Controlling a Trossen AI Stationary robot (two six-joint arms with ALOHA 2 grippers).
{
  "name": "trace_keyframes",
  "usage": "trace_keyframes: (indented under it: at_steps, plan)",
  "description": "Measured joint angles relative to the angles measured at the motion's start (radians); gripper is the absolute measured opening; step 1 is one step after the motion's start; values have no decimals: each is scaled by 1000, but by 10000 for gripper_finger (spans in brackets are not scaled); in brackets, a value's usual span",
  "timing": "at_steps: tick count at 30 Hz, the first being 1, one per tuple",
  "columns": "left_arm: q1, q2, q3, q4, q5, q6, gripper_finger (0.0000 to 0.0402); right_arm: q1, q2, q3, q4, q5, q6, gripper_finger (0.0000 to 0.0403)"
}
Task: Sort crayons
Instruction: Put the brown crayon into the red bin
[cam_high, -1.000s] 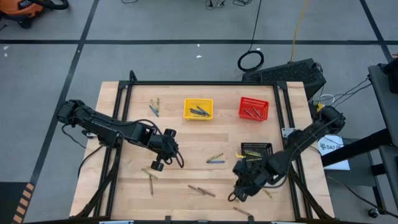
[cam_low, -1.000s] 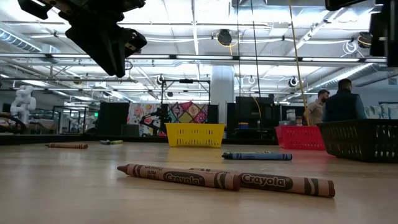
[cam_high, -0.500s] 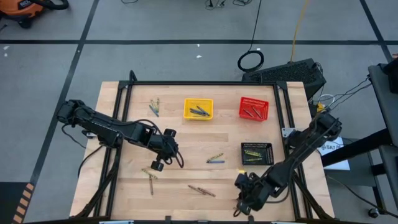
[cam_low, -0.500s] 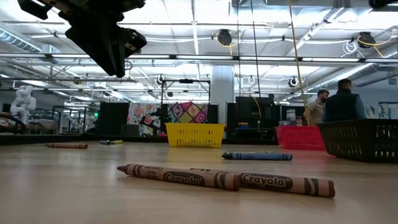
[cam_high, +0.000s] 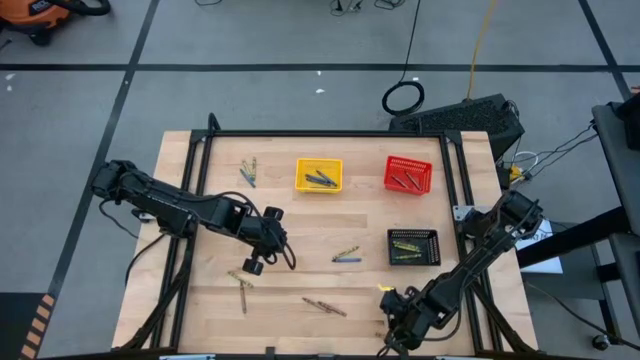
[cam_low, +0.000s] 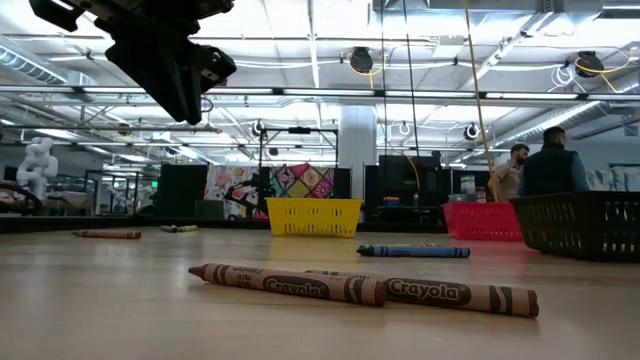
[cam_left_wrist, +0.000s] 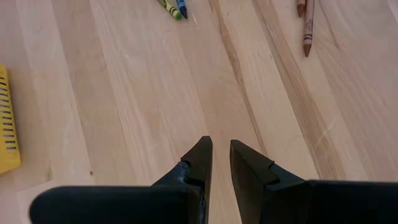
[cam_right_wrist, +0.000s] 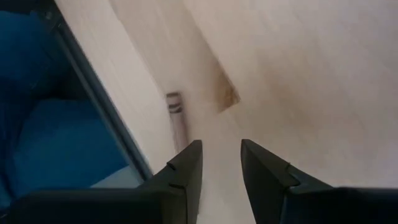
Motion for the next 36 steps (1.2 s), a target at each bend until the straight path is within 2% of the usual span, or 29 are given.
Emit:
trace_keyframes:
  at_steps: [15,18,36]
  plan:
    - [0,0,0,1,0,0,57,21,10,0,80,2,45,98]
    - [0,0,0,1,0,0,57,37,11,0,97,31,57,98]
    - [0,0,0,1,0,0,57,66,60,0,99,49,95,98]
